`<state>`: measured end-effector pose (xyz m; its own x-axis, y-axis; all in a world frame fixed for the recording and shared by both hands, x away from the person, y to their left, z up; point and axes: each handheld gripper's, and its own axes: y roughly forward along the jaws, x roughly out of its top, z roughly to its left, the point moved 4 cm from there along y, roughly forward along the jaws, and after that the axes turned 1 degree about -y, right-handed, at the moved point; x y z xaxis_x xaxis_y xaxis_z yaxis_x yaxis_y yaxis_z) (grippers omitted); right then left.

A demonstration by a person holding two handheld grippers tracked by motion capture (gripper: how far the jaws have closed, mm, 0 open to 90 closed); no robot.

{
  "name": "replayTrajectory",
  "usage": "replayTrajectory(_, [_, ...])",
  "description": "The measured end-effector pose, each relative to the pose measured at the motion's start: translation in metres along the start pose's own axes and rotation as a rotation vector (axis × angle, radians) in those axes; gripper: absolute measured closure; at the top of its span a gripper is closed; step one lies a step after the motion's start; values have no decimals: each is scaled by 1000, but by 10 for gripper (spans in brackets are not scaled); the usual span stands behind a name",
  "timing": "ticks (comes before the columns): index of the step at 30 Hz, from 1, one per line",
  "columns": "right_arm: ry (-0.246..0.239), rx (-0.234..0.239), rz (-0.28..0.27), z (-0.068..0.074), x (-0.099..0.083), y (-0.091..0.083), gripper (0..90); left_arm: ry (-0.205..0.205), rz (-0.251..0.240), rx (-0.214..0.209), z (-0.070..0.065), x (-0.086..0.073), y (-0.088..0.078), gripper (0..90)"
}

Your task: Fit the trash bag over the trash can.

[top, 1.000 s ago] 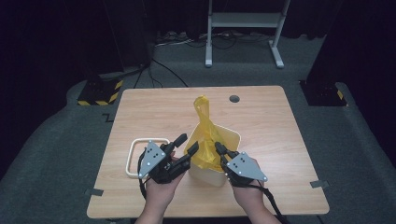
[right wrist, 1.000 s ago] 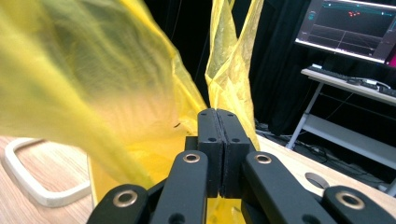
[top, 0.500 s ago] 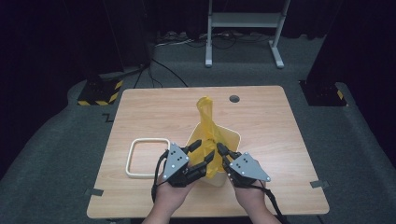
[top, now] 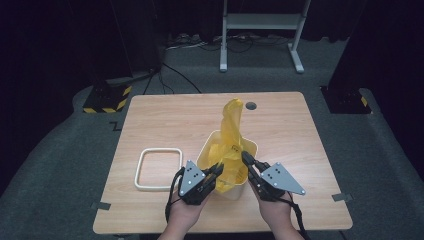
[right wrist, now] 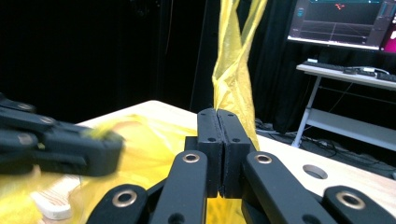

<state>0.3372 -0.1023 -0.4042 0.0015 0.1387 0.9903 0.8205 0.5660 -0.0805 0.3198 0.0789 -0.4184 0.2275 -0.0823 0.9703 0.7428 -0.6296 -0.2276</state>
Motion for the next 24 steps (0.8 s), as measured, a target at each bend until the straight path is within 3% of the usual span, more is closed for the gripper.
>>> replayTrajectory(2, [26, -9, -1, -6, -3, -3, 893, -3, -11, 6, 2, 0, -3, 881])
replayTrajectory(7, [101, -49, 8, -26, -12, -14, 899, -71, -56, 38, 10, -16, -19, 887])
replayTrajectory(10, [127, -50, 15, -33, -17, -25, 899, -95, -52, 43, 13, -27, -28, 887])
replayTrajectory(11, [143, -36, 18, -32, -20, -28, 898, -92, -44, 47, 13, -29, -28, 887])
replayTrajectory(13, [128, -41, 39, -25, -25, -34, 899, -81, -32, 53, 14, -31, -29, 886])
replayTrajectory(18, [161, -36, 103, -13, -46, -41, 898, -106, 16, 66, 19, -45, -25, 873])
replayTrajectory(24, [157, -50, 161, -15, -61, -30, 898, -111, 23, 60, 19, -48, -18, 869])
